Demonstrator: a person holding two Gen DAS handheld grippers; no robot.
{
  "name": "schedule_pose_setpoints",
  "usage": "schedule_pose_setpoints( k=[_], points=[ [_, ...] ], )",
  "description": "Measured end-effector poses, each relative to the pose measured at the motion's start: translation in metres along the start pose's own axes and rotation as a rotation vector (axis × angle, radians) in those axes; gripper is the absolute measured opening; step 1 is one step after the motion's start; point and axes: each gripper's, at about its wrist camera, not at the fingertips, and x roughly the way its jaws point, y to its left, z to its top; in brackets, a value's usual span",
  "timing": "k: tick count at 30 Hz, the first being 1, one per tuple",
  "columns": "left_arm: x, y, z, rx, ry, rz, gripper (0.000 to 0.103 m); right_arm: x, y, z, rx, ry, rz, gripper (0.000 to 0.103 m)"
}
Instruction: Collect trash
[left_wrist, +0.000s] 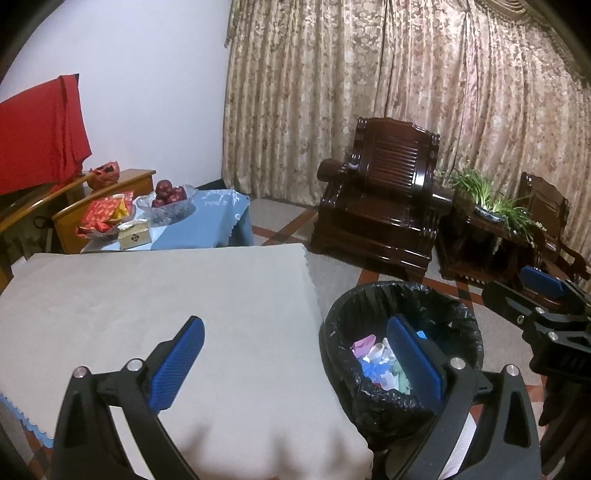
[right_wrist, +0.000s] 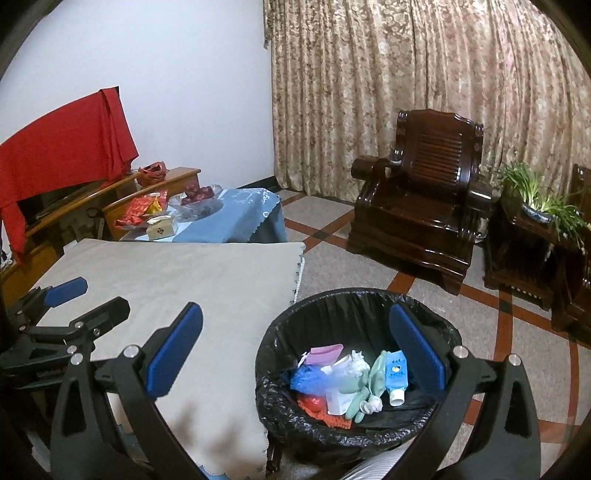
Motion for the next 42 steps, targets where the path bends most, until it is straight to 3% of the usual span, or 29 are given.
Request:
schedule_pose_setpoints(
  k=[12,42],
  points=[
    [-0.013,-0.004,0.003,0.01,-0.035,0.007,0.097,-0.006,0.002,0.001,-0.004,-0.005,-0.003,0.098],
    [-0.016,-0.004,0.003,0.013,-0.033,0.011,0.097,-0.011,0.006,0.003,-0.006,-0.008,-0.006,0.098]
  ],
)
